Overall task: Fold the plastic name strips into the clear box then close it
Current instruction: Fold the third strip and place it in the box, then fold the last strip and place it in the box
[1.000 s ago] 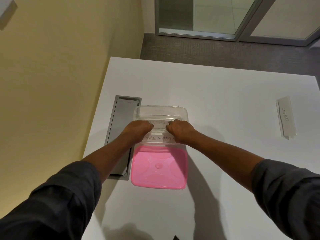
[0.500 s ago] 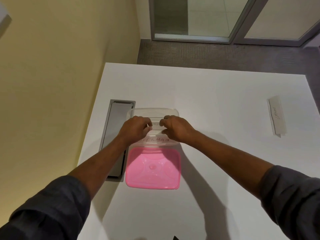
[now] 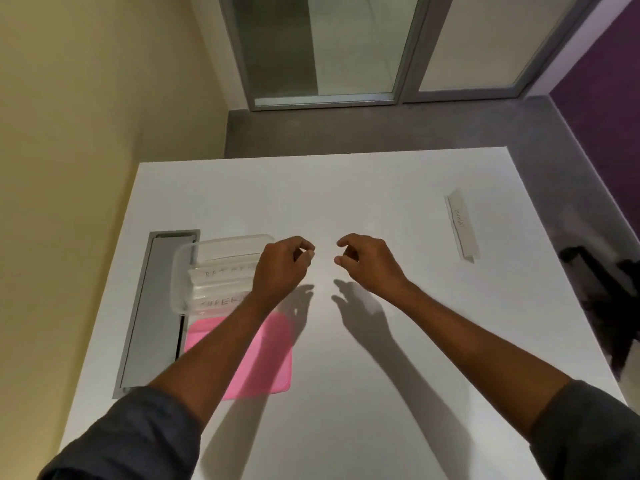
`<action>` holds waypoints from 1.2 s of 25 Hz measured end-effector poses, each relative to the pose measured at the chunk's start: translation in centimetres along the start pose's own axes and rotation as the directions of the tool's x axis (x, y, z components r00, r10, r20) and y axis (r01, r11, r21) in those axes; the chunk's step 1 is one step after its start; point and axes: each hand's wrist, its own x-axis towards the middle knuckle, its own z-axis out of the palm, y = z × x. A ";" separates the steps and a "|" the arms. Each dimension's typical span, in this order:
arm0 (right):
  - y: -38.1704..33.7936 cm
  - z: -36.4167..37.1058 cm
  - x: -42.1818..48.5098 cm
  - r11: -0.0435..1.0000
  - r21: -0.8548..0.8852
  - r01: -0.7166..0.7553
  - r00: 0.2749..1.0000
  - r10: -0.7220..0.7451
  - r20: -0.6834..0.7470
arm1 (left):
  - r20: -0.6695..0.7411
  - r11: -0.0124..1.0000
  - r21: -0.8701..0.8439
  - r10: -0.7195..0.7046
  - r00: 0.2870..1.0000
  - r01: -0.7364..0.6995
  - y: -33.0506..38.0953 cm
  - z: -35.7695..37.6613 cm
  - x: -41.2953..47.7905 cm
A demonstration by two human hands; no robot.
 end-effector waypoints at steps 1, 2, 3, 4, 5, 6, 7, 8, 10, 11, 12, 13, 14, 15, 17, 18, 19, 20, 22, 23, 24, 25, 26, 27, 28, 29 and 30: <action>2.1 -1.4 -0.5 0.999 0.004 -0.049 0.999 0.049 -0.023 | 0.018 0.999 -0.034 -0.013 1.000 0.014 1.2 1.7 0.2; 4.1 -2.7 -1.0 0.995 0.010 -0.095 0.994 0.096 -0.049 | 0.039 0.998 -0.065 -0.025 0.999 0.028 2.3 3.4 0.4; 6.2 -4.3 -1.5 0.990 0.013 -0.141 0.987 0.141 -0.079 | 0.065 0.995 -0.086 -0.036 0.997 0.041 3.5 5.4 0.7; 8.0 -5.8 -2.0 0.982 0.018 -0.186 0.977 0.187 -0.103 | 0.092 0.994 -0.095 -0.049 0.995 0.057 4.5 7.2 1.0; 9.9 -7.1 -2.3 0.974 0.023 -0.226 0.965 0.227 -0.128 | 0.121 0.992 -0.100 -0.060 0.991 0.072 5.5 9.0 1.4; 11.8 -8.4 -2.4 0.966 0.031 -0.256 0.954 0.258 -0.152 | 0.146 0.990 -0.108 -0.071 0.987 0.087 6.5 10.7 1.8; 13.4 -9.6 -2.5 0.955 0.041 -0.293 0.941 0.296 -0.166 | 0.166 0.988 -0.118 -0.079 0.983 0.099 7.5 12.3 2.2; 15.2 -10.8 -2.5 0.943 0.066 -0.325 0.925 0.332 -0.184 | 0.187 0.985 -0.127 -0.089 0.978 0.114 8.7 14.1 2.7; 18.3 -12.5 -2.1 0.918 0.102 -0.384 0.887 0.397 -0.235 | 0.235 0.974 -0.147 -0.132 0.963 0.169 10.7 17.3 3.6; 19.5 -13.2 -1.9 0.909 0.088 -0.408 0.871 0.416 -0.262 | 0.256 0.965 -0.165 -0.159 0.954 0.205 11.7 18.9 4.0; 20.5 -13.7 -1.5 0.898 0.064 -0.435 0.853 0.434 -0.290 | 0.271 0.955 -0.181 -0.180 0.946 0.233 12.4 20.3 4.4; 21.5 -14.2 -1.1 0.882 0.052 -0.468 0.833 0.460 -0.308 | 0.284 0.947 -0.195 -0.195 0.939 0.256 13.2 22.0 5.0; 22.4 -14.4 -0.6 0.869 0.059 -0.491 0.818 0.484 -0.312 | 0.292 0.938 -0.207 -0.210 0.933 0.276 13.8 23.5 5.4; 23.2 -14.5 -0.2 0.858 0.076 -0.508 0.808 0.506 -0.303 | 0.294 0.929 -0.219 -0.228 0.928 0.298 14.3 24.9 5.9; 24.6 -14.4 0.6 0.847 0.122 -0.517 0.804 0.530 -0.268 | 0.299 0.899 -0.247 -0.283 0.911 0.360 15.0 27.4 6.8; 25.3 -14.5 0.9 0.840 0.143 -0.524 0.799 0.542 -0.261 | 0.306 0.879 -0.261 -0.316 0.898 0.399 15.3 28.6 7.3; 25.7 -14.5 1.2 0.834 0.161 -0.528 0.791 0.552 -0.263 | 0.314 0.862 -0.269 -0.342 0.885 0.429 15.4 29.6 7.7; 26.1 -14.5 1.4 0.830 0.177 -0.529 0.785 0.558 -0.270 | 0.326 0.854 -0.265 -0.358 0.875 0.448 15.5 30.5 8.0; 26.7 -14.5 1.8 0.823 0.206 -0.529 0.777 0.568 -0.272 | 0.354 0.846 -0.240 -0.380 0.854 0.476 15.3 32.0 8.7; 27.0 -14.5 1.9 0.818 0.218 -0.532 0.774 0.575 -0.266 | 0.366 0.844 -0.228 -0.389 0.846 0.486 15.2 32.7 9.0; 27.3 -14.4 2.0 0.818 0.229 -0.528 0.777 0.574 -0.259 | 0.372 0.844 -0.216 -0.394 0.841 0.491 15.2 33.3 9.3; 27.7 -14.3 2.0 0.815 0.248 -0.524 0.780 0.576 -0.246 | 0.373 0.844 -0.206 -0.400 0.837 0.495 15.1 33.7 9.5; 28.1 -14.1 2.0 0.808 0.277 -0.520 0.781 0.581 -0.230 | 0.371 0.840 -0.199 -0.411 0.833 0.504 15.1 34.0 9.8; 28.4 -14.0 1.9 0.800 0.311 -0.514 0.781 0.586 -0.215 | 0.367 0.834 -0.206 -0.420 0.830 0.513 15.1 34.3 10.0; 28.6 -14.1 1.7 0.784 0.351 -0.512 0.776 0.597 -0.201 | 0.366 0.827 -0.218 -0.423 0.829 0.518 15.2 34.5 10.3; 28.6 -14.1 1.4 0.762 0.396 -0.512 0.768 0.613 -0.186 | 0.368 0.824 -0.230 -0.420 0.830 0.518 15.3 34.7 10.5; 28.6 -14.2 1.2 0.733 0.452 -0.509 0.757 0.631 -0.170 | 0.370 0.824 -0.242 -0.410 0.834 0.512 15.4 34.9 10.7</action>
